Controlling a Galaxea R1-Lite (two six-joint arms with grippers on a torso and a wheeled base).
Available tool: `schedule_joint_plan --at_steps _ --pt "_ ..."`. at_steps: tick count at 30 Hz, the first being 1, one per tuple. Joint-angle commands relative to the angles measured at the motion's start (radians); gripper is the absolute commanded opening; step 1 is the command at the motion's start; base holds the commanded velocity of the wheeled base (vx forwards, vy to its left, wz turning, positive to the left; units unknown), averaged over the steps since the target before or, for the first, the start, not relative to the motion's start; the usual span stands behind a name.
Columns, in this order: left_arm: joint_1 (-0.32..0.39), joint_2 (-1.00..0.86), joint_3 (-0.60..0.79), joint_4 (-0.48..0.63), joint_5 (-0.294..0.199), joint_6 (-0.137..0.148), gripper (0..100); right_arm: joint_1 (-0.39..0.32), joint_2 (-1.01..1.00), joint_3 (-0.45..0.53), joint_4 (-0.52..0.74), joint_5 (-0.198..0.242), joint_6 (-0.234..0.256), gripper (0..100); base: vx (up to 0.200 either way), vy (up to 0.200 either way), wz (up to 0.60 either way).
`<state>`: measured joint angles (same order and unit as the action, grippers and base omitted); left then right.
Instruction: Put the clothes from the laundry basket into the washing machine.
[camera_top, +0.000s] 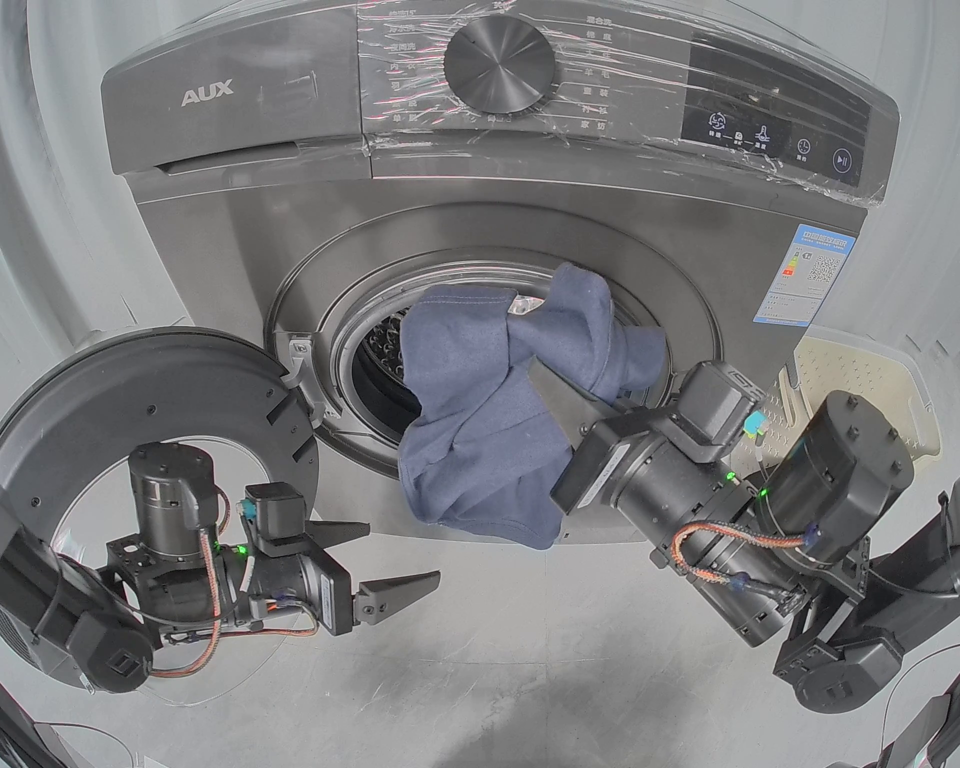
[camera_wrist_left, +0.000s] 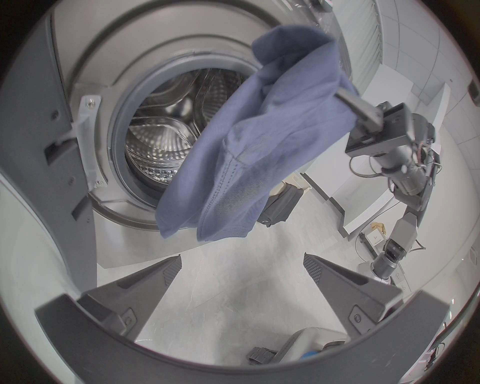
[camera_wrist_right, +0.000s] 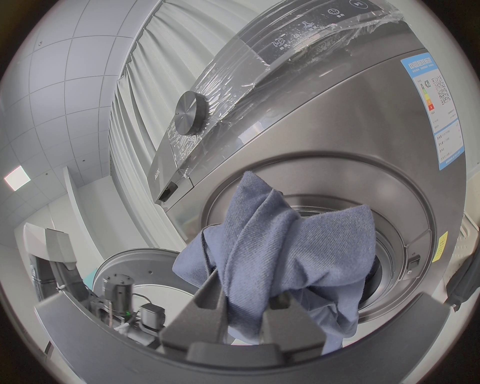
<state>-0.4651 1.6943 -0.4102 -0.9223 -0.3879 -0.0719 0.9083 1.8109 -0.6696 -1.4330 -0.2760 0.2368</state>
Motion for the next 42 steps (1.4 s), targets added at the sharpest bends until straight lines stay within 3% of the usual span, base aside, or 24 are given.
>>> schedule_joint_plan --at_steps 1,10,16,24,31,32,42 --pt "-0.003 0.127 -0.044 -0.026 0.004 -0.008 100 0.014 -0.007 0.016 -0.003 0.003 -0.001 0 0.000 0.000 0.00" --pt "-0.004 0.262 -0.122 -0.108 0.012 -0.012 100 0.027 -0.027 0.030 -0.003 0.004 -0.001 0 0.000 0.000 0.00" --pt "-0.023 0.321 -0.193 -0.133 0.020 -0.057 100 0.027 -0.028 0.030 -0.003 0.003 -0.001 0 0.000 0.000 0.00" --pt "-0.043 0.387 -0.248 -0.165 0.020 -0.063 100 0.027 -0.028 0.030 -0.004 0.004 -0.001 0 0.000 0.000 0.00" --pt "-0.053 0.443 -0.257 -0.291 0.046 -0.080 100 0.027 -0.028 0.030 -0.004 0.004 -0.001 0 0.000 0.000 0.00" --pt "-0.055 0.444 -0.254 -0.300 0.047 -0.080 0 0.027 -0.028 0.030 -0.004 0.004 -0.001 0 0.000 0.000 0.00" --pt "-0.127 0.390 -0.150 -0.401 0.052 -0.078 0 0.004 -0.024 0.030 -0.001 0.004 -0.002 0 0.000 0.000 0.00"
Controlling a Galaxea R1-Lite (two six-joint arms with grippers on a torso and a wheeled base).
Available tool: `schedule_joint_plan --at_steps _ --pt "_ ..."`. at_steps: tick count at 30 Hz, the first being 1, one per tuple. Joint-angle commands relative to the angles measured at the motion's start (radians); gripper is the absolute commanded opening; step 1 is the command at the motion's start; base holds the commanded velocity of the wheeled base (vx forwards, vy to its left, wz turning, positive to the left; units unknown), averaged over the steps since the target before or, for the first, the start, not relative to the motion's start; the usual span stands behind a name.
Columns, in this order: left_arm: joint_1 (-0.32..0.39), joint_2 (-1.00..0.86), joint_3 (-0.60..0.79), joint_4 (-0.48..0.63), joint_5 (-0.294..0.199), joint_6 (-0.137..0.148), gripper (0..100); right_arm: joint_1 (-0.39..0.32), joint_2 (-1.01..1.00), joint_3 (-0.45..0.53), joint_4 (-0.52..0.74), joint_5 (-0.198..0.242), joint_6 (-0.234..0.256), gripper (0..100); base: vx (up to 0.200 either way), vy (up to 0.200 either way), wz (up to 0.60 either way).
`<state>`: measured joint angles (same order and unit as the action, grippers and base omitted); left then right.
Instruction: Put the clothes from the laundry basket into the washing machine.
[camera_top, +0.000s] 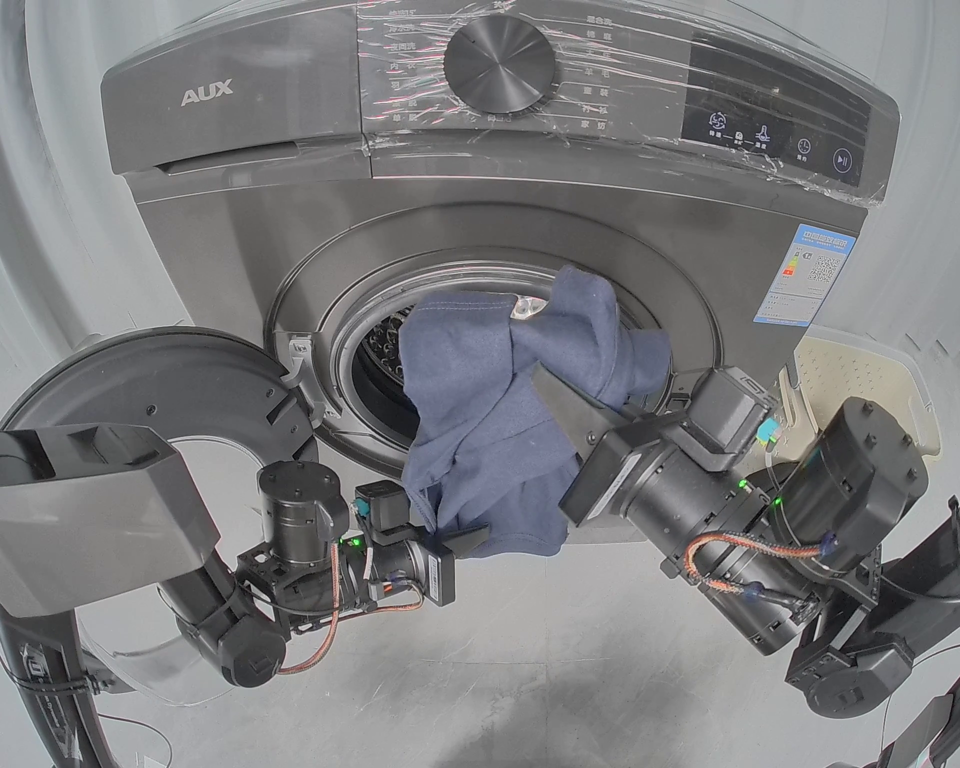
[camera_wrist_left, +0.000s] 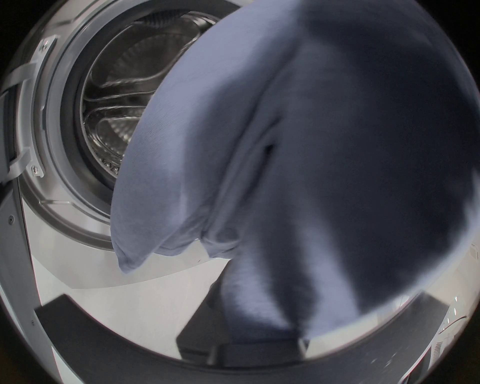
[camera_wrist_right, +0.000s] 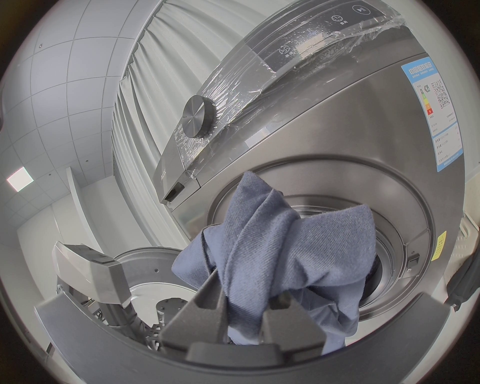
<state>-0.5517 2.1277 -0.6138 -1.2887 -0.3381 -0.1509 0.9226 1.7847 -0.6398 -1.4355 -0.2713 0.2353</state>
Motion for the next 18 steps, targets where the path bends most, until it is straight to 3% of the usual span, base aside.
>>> schedule_joint_plan --at_steps 1,7,13,14,18 --pt "-0.060 -0.077 0.091 -0.058 0.011 0.001 0 -0.014 0.004 0.002 0.004 0.001 -0.002 0 0.000 0.000 0.00" --pt "-0.157 -0.233 0.217 -0.126 0.057 -0.001 0 -0.033 0.013 0.074 0.017 0.015 -0.002 0 0.000 0.000 0.00" --pt "-0.217 -0.353 0.305 -0.187 0.059 0.001 0 -0.028 0.035 0.141 0.000 0.080 0.001 0 0.000 0.000 0.00" --pt "-0.220 -0.382 0.321 -0.222 0.057 0.001 0 -0.024 0.036 0.146 0.000 0.081 0.001 100 0.000 0.000 0.00" --pt "-0.192 -0.396 0.263 -0.254 0.060 0.001 0 -0.039 0.042 0.161 0.024 0.075 0.001 100 0.000 0.000 0.00"
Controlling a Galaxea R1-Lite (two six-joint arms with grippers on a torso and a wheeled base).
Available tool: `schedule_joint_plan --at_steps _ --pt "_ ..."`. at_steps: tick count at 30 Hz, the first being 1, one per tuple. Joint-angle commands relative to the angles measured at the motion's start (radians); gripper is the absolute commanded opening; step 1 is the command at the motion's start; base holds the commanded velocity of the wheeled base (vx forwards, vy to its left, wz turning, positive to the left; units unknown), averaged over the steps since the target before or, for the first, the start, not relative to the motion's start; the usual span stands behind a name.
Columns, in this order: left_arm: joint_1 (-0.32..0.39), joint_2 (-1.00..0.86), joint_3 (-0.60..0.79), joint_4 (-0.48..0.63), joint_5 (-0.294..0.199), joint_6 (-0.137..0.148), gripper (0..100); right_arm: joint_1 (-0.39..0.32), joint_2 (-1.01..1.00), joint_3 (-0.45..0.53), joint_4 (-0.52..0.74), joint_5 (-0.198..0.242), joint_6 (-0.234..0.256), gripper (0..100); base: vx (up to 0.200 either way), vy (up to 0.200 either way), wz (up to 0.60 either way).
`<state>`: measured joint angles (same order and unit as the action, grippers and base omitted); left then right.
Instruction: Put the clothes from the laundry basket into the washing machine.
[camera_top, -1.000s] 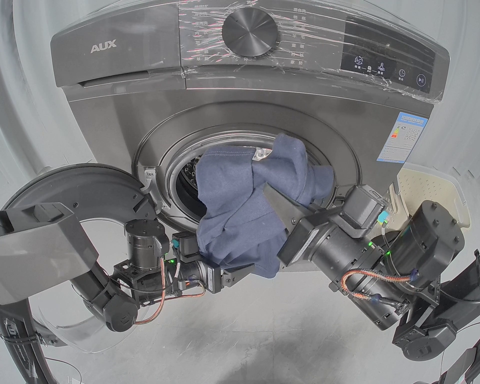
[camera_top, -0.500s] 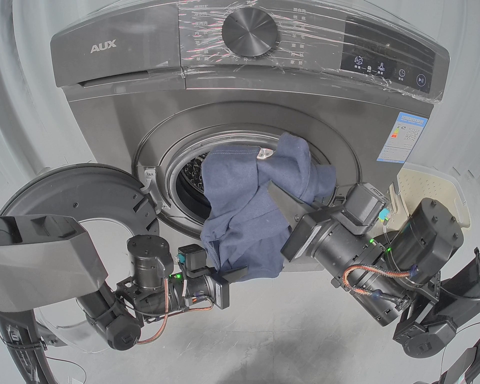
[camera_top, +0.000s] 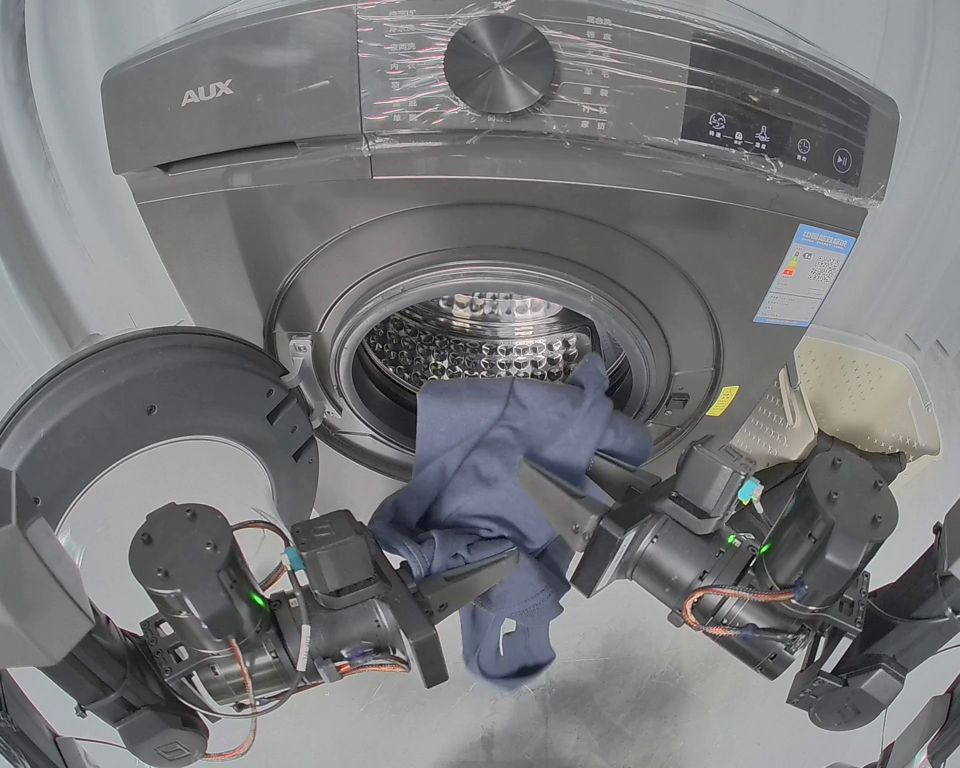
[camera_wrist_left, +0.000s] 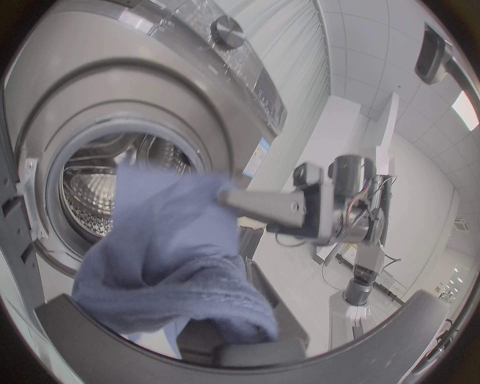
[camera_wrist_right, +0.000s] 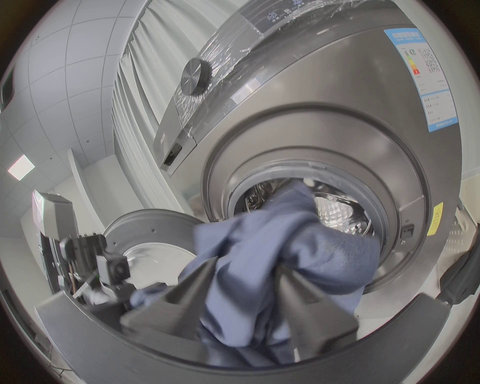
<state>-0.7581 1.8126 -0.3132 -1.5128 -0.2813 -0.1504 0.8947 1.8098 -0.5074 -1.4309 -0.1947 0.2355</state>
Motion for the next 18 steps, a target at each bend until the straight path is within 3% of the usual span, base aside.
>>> schedule_joint_plan --at_steps 1,9,12,14,18 --pt "0.026 -0.082 -0.060 -0.029 0.004 -0.001 0 -0.013 0.022 0.044 0.021 -0.002 -0.002 100 0.000 0.000 0.00" --pt "0.079 -0.061 -0.121 -0.030 0.005 0.000 0 -0.031 0.013 0.129 0.023 -0.003 -0.015 100 0.000 0.000 0.00" --pt "0.103 -0.041 -0.158 -0.030 0.027 0.000 0 -0.053 0.013 0.164 0.023 0.001 -0.019 100 0.000 0.000 0.00" --pt "0.111 -0.036 -0.196 -0.032 0.073 -0.001 0 -0.054 0.016 0.204 0.018 0.006 -0.027 100 0.000 0.000 0.00" --pt "0.115 -0.048 -0.222 -0.032 0.083 -0.003 0 -0.054 0.025 0.218 0.021 0.006 -0.027 100 0.000 0.000 0.00"
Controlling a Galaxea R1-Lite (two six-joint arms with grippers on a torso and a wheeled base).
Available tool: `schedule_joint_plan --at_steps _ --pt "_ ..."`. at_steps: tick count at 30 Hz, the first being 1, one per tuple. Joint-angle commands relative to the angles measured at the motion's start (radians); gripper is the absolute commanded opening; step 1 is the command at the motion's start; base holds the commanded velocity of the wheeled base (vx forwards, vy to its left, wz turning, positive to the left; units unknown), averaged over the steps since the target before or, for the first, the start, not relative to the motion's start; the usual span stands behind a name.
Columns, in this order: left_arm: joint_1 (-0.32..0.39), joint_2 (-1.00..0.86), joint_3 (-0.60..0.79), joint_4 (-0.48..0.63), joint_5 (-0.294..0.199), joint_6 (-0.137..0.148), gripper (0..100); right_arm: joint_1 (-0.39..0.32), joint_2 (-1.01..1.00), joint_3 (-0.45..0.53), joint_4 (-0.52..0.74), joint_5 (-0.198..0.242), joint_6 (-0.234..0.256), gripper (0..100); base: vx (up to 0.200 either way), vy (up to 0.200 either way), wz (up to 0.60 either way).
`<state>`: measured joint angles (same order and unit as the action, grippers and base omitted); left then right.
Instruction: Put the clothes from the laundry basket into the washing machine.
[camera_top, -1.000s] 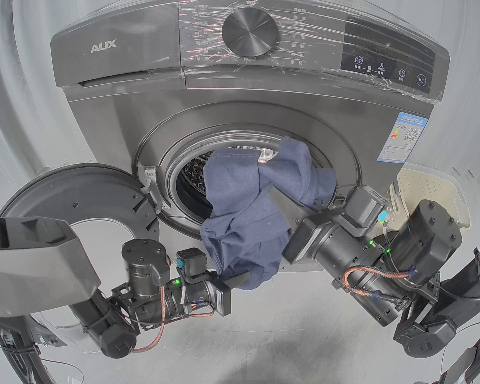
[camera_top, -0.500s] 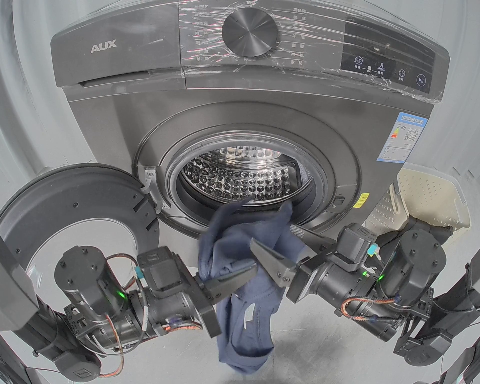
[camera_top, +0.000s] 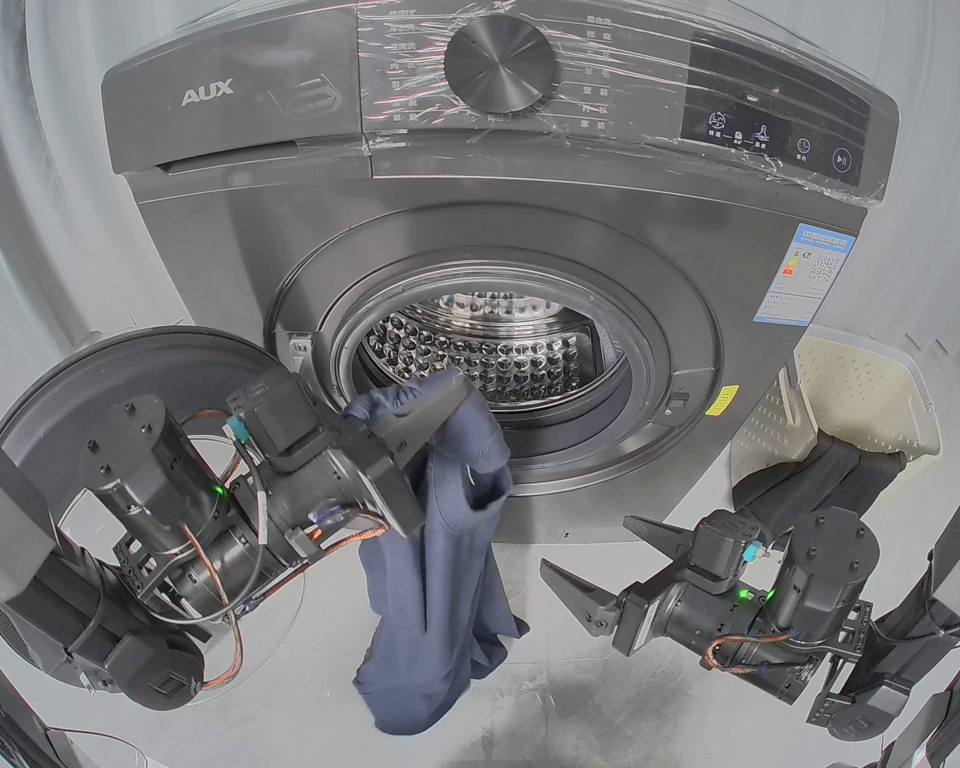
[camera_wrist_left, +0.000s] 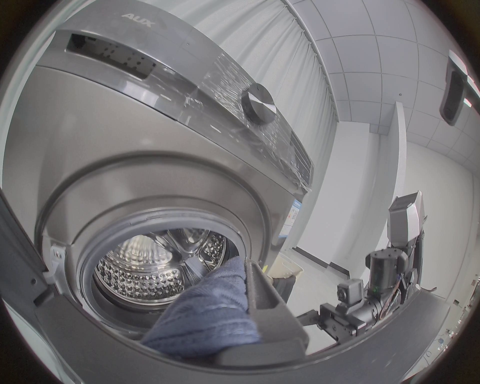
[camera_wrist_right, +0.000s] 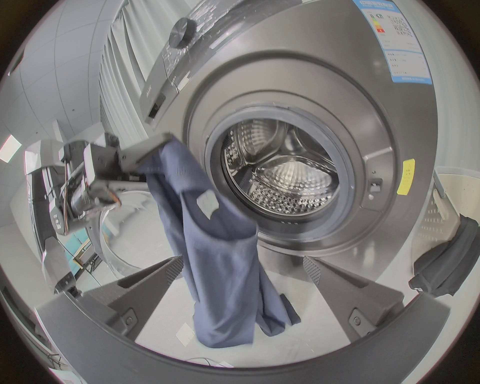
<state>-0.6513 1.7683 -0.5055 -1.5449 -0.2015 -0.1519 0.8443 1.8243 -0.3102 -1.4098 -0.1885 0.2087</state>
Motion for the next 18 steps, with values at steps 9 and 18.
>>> schedule_joint_plan --at_steps 9,18 --pt "0.007 -0.055 -0.030 0.000 -0.009 0.000 0 -0.040 0.078 0.010 -0.014 0.003 -0.003 100 0.000 0.000 0.00" --pt "0.007 -0.063 -0.031 -0.001 -0.010 0.000 0 -0.044 0.167 -0.101 -0.015 0.004 -0.002 100 0.000 0.000 0.00"
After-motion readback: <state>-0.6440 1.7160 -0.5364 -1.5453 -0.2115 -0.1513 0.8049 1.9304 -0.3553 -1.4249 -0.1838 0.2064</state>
